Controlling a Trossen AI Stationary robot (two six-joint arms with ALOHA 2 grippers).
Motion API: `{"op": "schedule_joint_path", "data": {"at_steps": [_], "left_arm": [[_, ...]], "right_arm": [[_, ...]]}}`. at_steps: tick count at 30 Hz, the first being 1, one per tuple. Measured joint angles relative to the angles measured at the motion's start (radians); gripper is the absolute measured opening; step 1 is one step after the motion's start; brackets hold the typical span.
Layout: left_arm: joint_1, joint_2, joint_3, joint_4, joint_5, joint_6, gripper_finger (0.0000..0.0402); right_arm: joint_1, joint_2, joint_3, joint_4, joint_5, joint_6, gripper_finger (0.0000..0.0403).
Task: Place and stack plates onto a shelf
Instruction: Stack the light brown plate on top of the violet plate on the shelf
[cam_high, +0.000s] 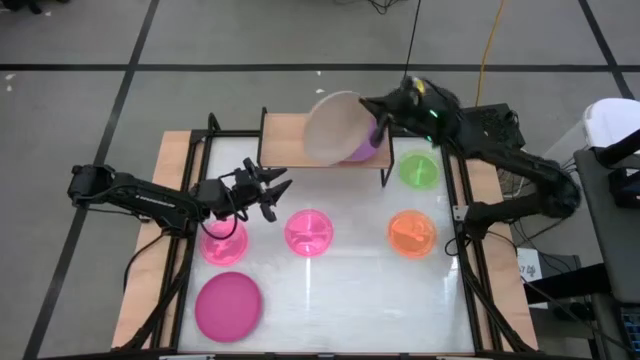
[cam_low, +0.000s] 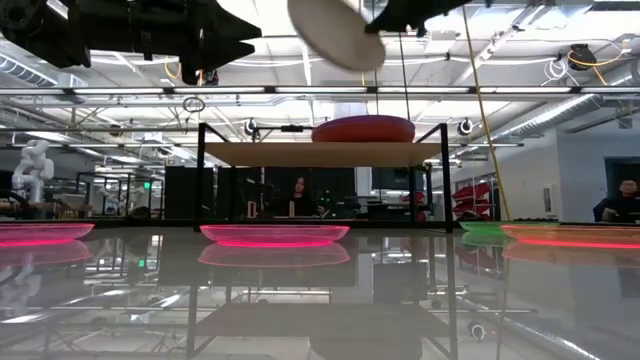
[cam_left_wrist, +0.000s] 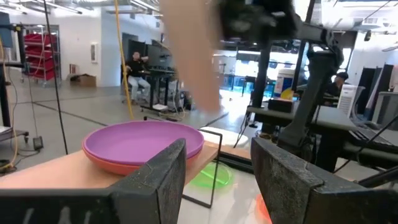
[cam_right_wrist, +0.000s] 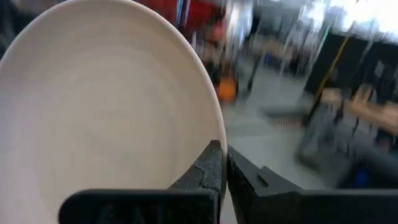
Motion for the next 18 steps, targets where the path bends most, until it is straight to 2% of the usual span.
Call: {"op": "schedule_joint_path", "data": {"at_steps": [3, 7, 18], "left_arm": [[0.0, 0.0, 0.0, 0.0, 0.0, -0.006, 0.0186], [0.0, 0.0, 0.0, -0.001, 0.0, -0.019, 0.0186], [0.0, 0.0, 0.0, -0.004, -0.001, -0.022, 0.0186]], "right_arm": [[-0.049, 0.107, 0.106, -0.166, -0.018, -0.002, 0.0], [-0.099, 0.191, 0.138, -0.196, -0.018, 0.013, 0.0], [-0.249, 0.22, 0.14, -0.324, -0.014, 0.034, 0.0]]}}
